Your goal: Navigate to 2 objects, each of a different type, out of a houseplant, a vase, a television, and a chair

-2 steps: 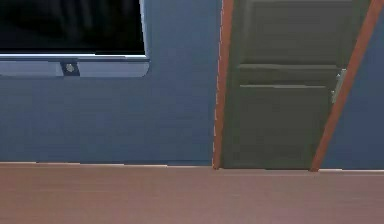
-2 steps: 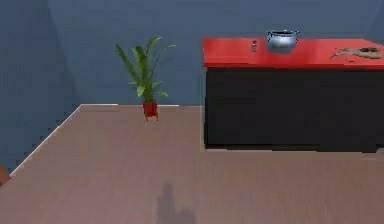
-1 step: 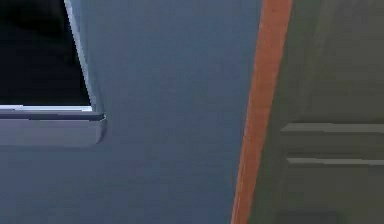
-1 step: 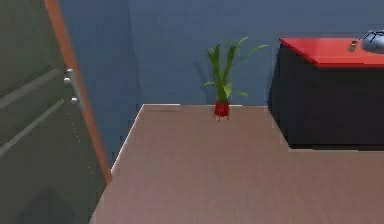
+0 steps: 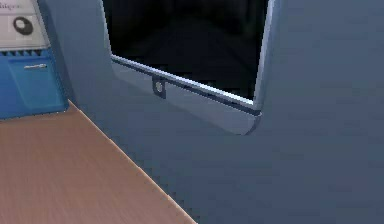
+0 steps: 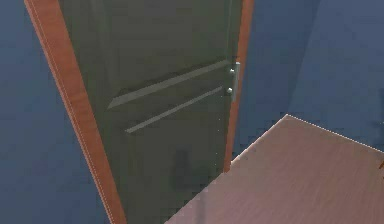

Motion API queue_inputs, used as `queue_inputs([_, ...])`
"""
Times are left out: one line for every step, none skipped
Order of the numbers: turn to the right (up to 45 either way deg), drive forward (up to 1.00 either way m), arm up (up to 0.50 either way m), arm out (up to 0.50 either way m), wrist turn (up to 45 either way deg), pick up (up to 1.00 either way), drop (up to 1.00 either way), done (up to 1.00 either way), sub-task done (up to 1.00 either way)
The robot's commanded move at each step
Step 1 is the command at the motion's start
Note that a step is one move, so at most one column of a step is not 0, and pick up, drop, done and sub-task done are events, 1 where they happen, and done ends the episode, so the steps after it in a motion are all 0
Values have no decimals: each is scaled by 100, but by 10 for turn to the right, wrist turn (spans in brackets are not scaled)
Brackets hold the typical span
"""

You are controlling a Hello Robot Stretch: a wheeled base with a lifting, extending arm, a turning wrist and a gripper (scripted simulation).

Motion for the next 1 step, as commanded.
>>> queue_inputs([0, 0, 0, 0, 0, 0, 0, 100, 0])
